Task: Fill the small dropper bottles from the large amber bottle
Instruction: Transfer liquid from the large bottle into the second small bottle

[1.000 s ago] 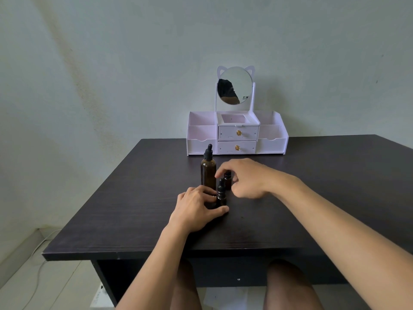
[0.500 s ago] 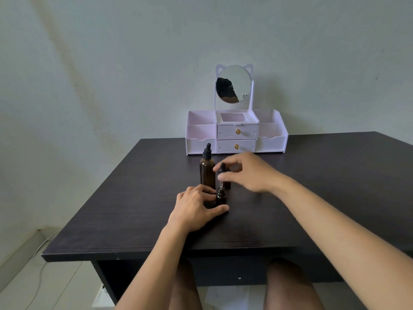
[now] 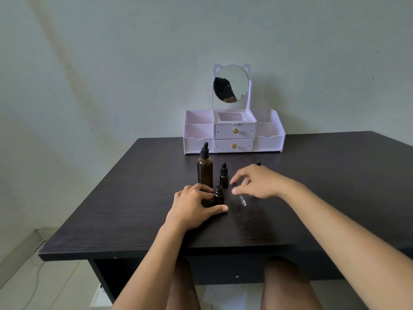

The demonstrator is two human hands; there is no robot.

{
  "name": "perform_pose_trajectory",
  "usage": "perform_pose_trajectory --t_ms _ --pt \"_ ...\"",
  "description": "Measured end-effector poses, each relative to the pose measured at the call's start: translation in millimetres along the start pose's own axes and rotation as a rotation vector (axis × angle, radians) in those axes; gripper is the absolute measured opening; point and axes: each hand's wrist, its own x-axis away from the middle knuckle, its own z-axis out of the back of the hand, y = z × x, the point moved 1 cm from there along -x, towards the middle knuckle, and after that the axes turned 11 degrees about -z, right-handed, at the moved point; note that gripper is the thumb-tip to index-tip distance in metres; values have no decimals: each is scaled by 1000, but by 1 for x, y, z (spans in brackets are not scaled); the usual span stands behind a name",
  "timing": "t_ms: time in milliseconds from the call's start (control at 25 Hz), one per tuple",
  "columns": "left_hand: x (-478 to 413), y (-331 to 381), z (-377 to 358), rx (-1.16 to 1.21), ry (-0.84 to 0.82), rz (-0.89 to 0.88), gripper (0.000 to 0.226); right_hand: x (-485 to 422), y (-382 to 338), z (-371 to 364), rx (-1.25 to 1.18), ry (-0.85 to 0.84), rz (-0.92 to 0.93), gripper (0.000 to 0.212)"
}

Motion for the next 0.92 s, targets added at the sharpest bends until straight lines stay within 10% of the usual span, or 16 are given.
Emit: perform_pose_trajectory --t_ms 240,480,760,920 --pt "4 2 2 125 75 38 83 -9 11 -16 90 33 -43 36" --pt "13 -2 13 637 419 199 42 -8 13 -20 107 11 -49 38" --pt "-1 -11 22 623 624 427 13 -6 4 17 108 105 -29 38" --pt "-22 -27 17 552 406 263 55 -8 -13 43 37 159 41 32"
